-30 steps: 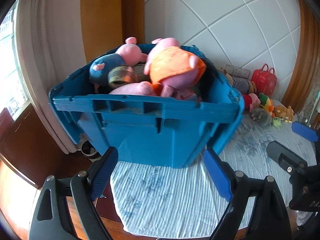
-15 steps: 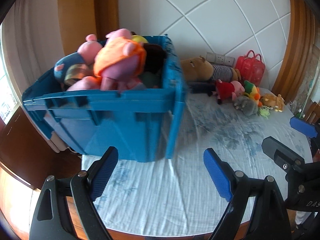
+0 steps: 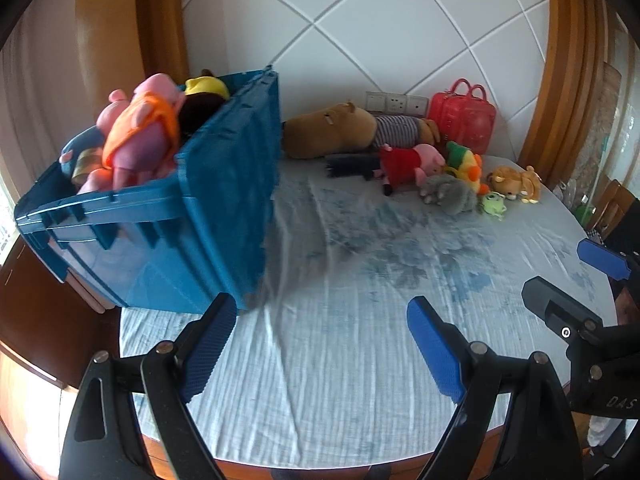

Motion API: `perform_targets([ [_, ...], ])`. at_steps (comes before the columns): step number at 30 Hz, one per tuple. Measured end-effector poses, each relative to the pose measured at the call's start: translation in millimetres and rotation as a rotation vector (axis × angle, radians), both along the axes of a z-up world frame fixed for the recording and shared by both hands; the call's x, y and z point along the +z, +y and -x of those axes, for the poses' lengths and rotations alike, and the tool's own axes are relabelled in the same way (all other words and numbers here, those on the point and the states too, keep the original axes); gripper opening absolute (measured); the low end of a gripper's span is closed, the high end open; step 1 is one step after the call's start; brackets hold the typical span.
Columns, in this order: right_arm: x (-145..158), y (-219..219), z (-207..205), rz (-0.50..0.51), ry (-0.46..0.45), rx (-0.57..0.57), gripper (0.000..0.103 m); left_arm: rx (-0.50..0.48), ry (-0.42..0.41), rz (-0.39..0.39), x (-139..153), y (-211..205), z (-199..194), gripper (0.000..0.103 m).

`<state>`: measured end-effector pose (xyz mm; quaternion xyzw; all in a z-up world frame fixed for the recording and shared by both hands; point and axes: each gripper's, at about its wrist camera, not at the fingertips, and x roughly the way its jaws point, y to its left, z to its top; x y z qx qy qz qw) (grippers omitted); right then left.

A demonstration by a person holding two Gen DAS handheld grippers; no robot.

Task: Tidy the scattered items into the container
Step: 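Withdraw both tools from the crate back over the bed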

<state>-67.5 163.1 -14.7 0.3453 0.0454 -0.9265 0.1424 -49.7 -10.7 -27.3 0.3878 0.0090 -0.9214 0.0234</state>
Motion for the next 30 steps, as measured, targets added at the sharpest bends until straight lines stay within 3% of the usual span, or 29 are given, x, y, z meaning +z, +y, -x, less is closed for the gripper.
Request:
perform_targets([
  [17,-14.9,123.0,-1.5,0.037,-0.029,-0.068,0.103,-0.069,-0.032,0.025,-9.4,118.1,6.0,0.088],
  [30,-20.3,168.6,9.9,0.032,-0.05,-0.226,0.103,-0.192,-0.054,0.002,-15.8,147.5,54.4,0.088],
])
